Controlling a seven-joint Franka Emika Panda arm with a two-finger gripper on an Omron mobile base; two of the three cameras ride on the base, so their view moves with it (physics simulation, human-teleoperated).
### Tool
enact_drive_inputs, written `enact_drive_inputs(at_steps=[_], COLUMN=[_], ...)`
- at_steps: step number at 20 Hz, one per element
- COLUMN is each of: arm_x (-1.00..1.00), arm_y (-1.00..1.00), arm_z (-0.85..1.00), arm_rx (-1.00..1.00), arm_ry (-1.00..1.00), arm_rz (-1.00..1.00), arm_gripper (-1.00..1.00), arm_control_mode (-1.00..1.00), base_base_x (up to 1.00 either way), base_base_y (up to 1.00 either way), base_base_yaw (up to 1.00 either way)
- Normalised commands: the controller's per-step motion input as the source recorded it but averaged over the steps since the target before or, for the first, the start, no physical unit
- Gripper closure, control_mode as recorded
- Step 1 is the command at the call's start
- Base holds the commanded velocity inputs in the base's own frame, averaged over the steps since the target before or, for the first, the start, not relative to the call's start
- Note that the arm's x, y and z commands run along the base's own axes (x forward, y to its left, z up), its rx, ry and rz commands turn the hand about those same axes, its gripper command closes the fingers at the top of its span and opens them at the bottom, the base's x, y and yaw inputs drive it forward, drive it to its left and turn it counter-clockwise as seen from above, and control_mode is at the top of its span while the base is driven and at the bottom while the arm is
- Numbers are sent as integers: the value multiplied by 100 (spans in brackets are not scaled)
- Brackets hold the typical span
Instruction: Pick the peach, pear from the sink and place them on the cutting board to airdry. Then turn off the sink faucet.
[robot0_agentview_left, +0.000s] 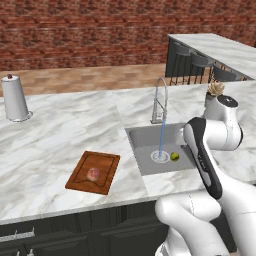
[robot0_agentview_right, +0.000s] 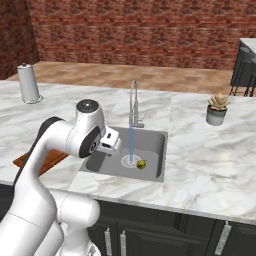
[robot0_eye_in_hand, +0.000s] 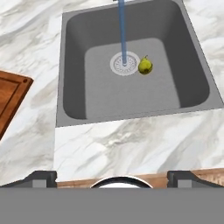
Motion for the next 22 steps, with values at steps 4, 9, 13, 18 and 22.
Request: enact_drive_inputs(at_steps=[4,9,13,18,22], arm_x=[17,23,25,26,22], arm_y=[-12,-8,-11,-12,-9], arm_z=[-10,-13,-20,-22,-19], arm_rx=[0,0,0,0,0], arm_ry=[0,0,0,0,0], arm_rz=[0,0,0,0,0], arm_gripper=[-100,-100,-100,-100,-100], arm_control_mode=[-100,-100,-100,-100,-100], base_base_x=[0,0,0,0,0], base_base_y=[0,0,0,0,0], base_base_yaw=[0,0,0,0,0])
